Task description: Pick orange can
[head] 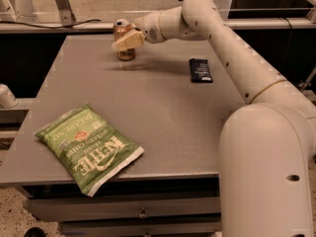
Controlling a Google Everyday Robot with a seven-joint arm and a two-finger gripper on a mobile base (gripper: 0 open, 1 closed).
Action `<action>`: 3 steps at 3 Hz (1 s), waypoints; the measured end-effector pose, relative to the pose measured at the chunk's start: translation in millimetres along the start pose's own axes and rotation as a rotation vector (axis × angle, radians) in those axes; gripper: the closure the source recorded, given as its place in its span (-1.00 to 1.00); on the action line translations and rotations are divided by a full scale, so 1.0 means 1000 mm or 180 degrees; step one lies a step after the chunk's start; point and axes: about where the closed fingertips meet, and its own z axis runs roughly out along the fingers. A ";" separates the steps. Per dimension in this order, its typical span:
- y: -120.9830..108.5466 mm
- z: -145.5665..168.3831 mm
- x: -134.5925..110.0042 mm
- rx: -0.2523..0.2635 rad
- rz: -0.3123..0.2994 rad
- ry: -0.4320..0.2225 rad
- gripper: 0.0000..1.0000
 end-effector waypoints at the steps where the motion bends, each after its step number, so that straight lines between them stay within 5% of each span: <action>1: 0.000 0.003 0.001 0.0020 0.0026 -0.0008 -0.21; 3: 0.001 -0.006 0.001 0.0076 0.0058 -0.0025 0.74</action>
Offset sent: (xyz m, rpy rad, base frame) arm -0.0012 -0.0117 -0.0008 0.0112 0.0039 -0.0437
